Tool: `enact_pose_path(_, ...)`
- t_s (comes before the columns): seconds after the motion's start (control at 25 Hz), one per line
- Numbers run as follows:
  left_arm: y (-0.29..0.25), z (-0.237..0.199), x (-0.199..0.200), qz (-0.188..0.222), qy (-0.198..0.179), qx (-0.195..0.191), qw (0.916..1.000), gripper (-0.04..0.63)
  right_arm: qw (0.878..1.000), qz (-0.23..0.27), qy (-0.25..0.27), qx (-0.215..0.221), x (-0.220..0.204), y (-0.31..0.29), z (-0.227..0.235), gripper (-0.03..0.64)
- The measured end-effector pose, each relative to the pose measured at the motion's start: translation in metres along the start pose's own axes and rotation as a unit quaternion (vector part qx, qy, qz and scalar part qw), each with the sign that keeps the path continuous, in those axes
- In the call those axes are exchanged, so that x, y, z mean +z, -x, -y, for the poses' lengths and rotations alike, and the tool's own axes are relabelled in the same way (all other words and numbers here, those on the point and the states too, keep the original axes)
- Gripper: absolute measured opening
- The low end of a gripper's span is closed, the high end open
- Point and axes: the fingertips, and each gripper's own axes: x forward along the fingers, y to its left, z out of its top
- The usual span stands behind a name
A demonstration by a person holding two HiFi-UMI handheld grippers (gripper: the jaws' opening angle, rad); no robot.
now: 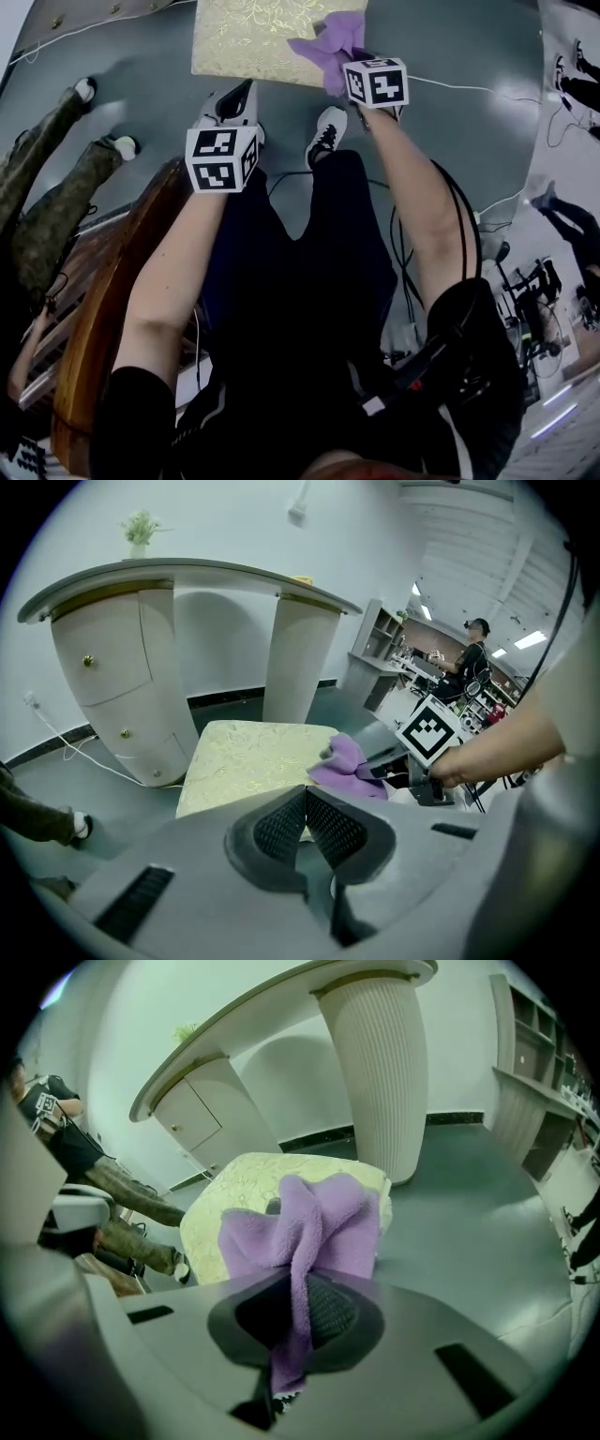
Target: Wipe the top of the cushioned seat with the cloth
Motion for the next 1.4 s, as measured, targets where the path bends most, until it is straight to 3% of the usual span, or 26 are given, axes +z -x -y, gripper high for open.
enact_pose_path(0.12,0.002,0.002,0.008,0.007,0.002,0.000,1.0000,0.003,1.000,-0.014,-0.015,-0.010,-0.004,0.009,0.016,0.023)
enact_pose_path(0.2,0.000,0.001,0.011,0.010,0.004,-0.004,0.9999,0.003,0.999,-0.008,-0.034,0.007,-0.006,0.020,0.017,0.023)
enact_pose_path(0.32,-0.004,-0.012,0.020,0.022,-0.005,-0.017,0.9996,0.003,0.999,0.022,0.000,0.035,0.012,0.035,-0.008,0.023)
enact_pose_path(0.4,0.001,-0.025,0.018,0.023,-0.009,-0.023,0.9994,0.003,0.997,0.043,0.025,0.051,0.024,0.045,-0.042,0.023)
enact_pose_path(0.56,0.021,-0.070,0.010,0.026,-0.011,-0.023,0.9993,0.003,0.992,0.078,0.024,0.101,0.044,0.048,-0.122,0.023)
enact_pose_path(0.96,0.075,-0.191,-0.035,0.020,0.006,0.028,0.9994,0.003,0.973,0.064,0.098,0.199,0.074,-0.033,-0.304,0.023)
enact_pose_path(1.16,0.084,-0.218,-0.062,0.012,0.020,0.034,0.9991,0.003,0.974,0.055,0.104,0.193,0.080,-0.092,-0.348,0.023)
enact_pose_path(1.4,0.077,-0.215,-0.086,0.008,0.038,0.020,0.9990,0.003,0.990,0.047,0.055,0.123,0.075,-0.143,-0.321,0.023)
